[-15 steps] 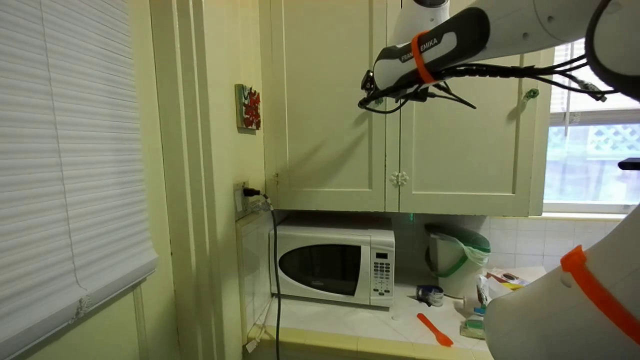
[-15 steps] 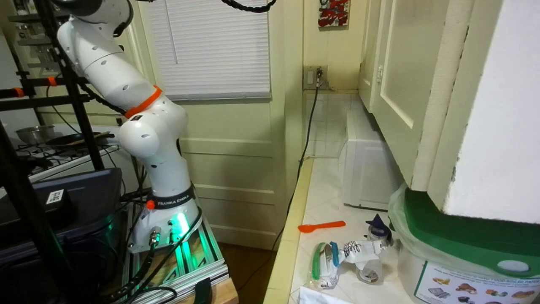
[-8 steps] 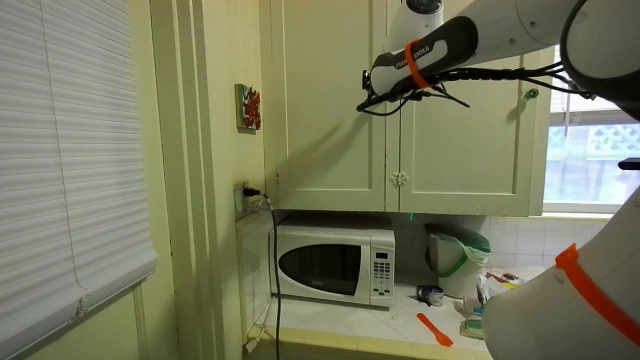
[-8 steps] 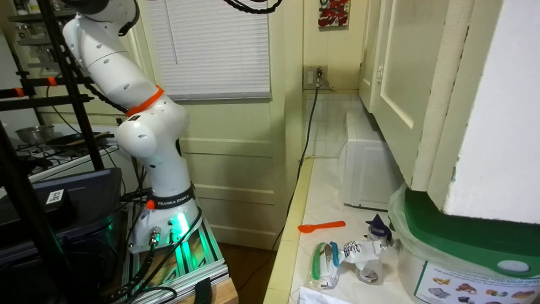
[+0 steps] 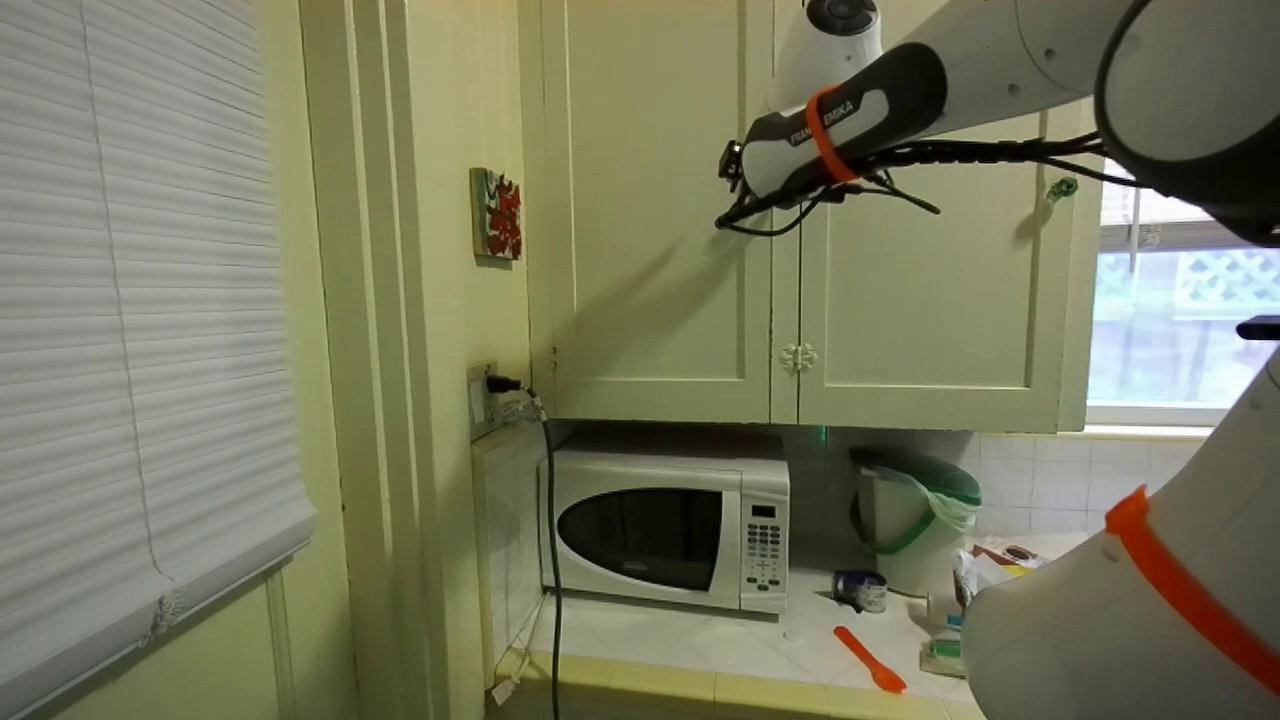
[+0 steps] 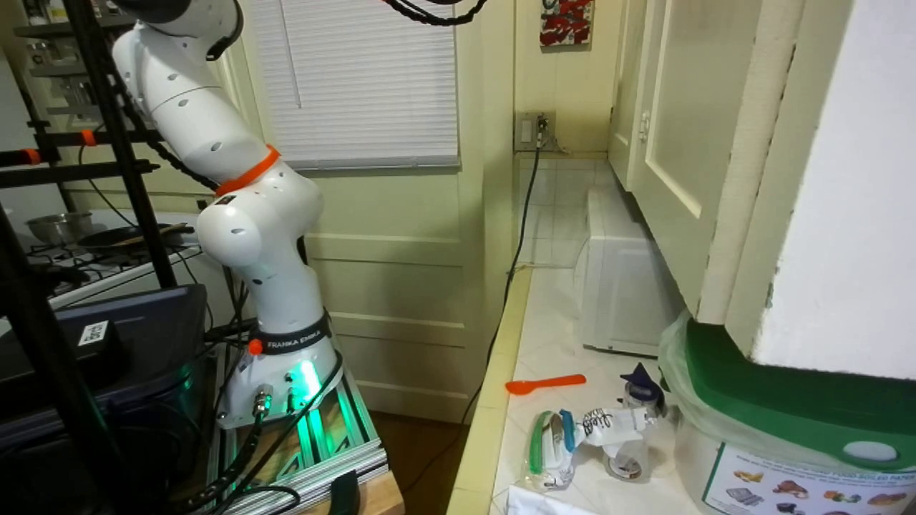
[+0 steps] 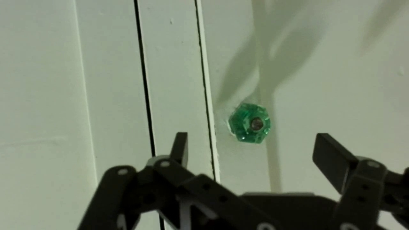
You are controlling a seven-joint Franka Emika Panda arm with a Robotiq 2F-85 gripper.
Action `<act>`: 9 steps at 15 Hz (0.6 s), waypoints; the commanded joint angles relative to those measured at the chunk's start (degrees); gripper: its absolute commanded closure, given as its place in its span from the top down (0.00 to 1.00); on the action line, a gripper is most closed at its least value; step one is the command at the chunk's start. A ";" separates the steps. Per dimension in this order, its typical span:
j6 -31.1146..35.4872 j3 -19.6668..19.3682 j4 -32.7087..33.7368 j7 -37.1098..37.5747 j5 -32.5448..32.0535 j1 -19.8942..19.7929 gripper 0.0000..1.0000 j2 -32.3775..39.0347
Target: Open the left cabinet door
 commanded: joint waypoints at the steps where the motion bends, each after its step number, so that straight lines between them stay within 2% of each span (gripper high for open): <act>1: 0.16 0.60 0.22 1.00 -2.12 -0.35 0.96 0.72; 2: 0.28 0.74 0.26 1.16 -2.45 -0.47 0.89 0.88; 3: 0.42 0.82 0.31 1.31 -2.72 -0.54 0.73 1.06; 9: -0.11 0.59 0.42 0.81 -3.87 -0.17 0.24 1.28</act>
